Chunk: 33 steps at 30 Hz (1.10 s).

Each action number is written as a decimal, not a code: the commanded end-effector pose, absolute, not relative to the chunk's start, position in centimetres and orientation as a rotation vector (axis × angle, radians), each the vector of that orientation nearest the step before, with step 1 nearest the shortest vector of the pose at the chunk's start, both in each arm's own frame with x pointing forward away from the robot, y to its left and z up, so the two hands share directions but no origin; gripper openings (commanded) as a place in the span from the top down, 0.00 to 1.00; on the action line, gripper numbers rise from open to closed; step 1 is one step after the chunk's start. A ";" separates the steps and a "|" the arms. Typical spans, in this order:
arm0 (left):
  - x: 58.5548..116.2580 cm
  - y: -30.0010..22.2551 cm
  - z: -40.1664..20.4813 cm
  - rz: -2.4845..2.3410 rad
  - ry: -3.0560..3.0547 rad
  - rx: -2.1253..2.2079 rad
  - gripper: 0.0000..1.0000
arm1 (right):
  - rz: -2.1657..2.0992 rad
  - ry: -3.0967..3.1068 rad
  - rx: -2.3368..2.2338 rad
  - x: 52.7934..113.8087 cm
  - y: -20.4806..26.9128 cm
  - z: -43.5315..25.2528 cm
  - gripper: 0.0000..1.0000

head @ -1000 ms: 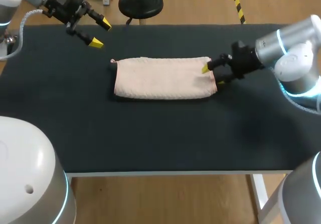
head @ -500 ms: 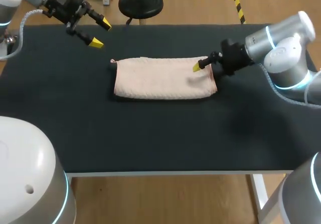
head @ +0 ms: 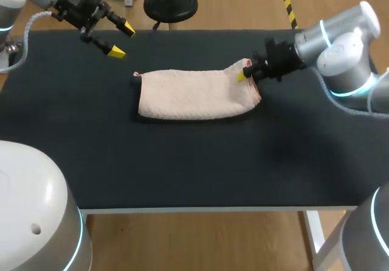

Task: Fold the towel

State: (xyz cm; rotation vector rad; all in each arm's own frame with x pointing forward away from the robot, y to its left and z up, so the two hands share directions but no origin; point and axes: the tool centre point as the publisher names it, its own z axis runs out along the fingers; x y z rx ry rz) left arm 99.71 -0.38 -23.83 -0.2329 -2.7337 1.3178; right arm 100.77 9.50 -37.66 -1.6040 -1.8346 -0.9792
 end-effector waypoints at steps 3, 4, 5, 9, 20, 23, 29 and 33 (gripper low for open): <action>99.8 -0.3 -23.9 1.321 -2.732 -0.235 0.00 | -0.971 -1.917 -1.526 103.4 13.2 -33.9 1.00; 99.8 -0.3 -23.9 1.321 -2.732 -0.235 0.00 | -0.989 -1.930 -1.500 103.7 14.1 -33.4 1.00; 99.8 -0.3 -23.9 1.321 -2.732 -0.235 0.00 | -0.988 -1.938 -1.484 103.9 15.0 -33.0 1.00; 99.8 -0.3 -23.9 1.321 -2.732 -0.235 0.00 | -0.968 -1.995 -1.388 104.6 19.7 -32.4 1.00; 99.8 -0.3 -23.9 1.321 -2.732 -0.235 0.00 | -0.796 -2.055 -1.203 102.8 30.6 -34.9 1.00; 99.8 -0.3 -23.9 1.321 -2.732 -0.235 0.00 | -0.764 -2.076 -1.142 101.7 32.9 -35.0 1.00; 99.8 -0.3 -23.9 1.321 -2.732 -0.235 0.00 | -0.707 -2.096 -1.068 99.3 35.6 -35.7 1.00; 99.8 -0.3 -23.9 1.321 -2.732 -0.235 0.00 | -0.705 -2.114 -1.078 99.2 36.1 -36.2 0.00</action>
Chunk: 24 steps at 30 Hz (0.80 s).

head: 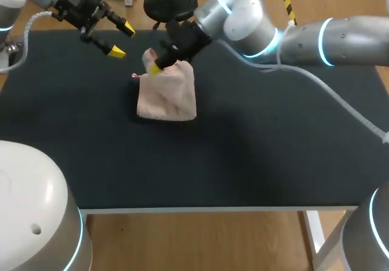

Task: Fold the towel

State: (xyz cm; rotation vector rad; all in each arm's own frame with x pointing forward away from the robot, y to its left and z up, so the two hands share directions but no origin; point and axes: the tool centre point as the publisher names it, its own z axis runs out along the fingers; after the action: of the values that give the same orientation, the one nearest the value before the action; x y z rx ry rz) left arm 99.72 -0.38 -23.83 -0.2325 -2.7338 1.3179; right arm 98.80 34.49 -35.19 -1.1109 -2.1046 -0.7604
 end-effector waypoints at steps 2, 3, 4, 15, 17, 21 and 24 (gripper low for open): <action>99.8 -0.3 -23.9 1.321 -2.732 -0.235 0.00 | -0.716 -2.120 -1.073 99.0 36.3 -35.9 0.00; 99.8 -0.3 -23.9 1.321 -2.732 -0.235 0.00 | -0.716 -2.131 -1.072 98.9 36.5 -35.6 0.00; 99.8 -0.3 -23.9 1.321 -2.732 -0.235 0.00 | -0.715 -2.127 -1.070 98.7 36.6 -35.4 0.00; 99.8 -0.3 -23.9 1.321 -2.732 -0.235 0.00 | -0.714 -2.276 -1.013 96.2 35.1 -31.4 0.00; 99.8 -0.3 -23.9 1.321 -2.732 -0.235 0.00 | -0.708 -2.327 -1.035 96.5 33.6 -31.5 0.00; 99.8 -0.3 -23.9 1.321 -2.732 -0.235 0.00 | -0.675 -2.681 -1.014 97.5 30.4 -31.6 0.00; 99.8 -0.3 -23.9 1.321 -2.732 -0.235 0.00 | -0.792 -2.900 -0.907 98.6 28.1 -31.7 0.00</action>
State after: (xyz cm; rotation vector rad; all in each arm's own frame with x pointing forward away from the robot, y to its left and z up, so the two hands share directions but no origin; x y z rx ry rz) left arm 99.72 -0.38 -23.83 -0.2325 -2.7338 1.3177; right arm 99.41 31.50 -34.25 -0.9761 -2.4868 -0.6952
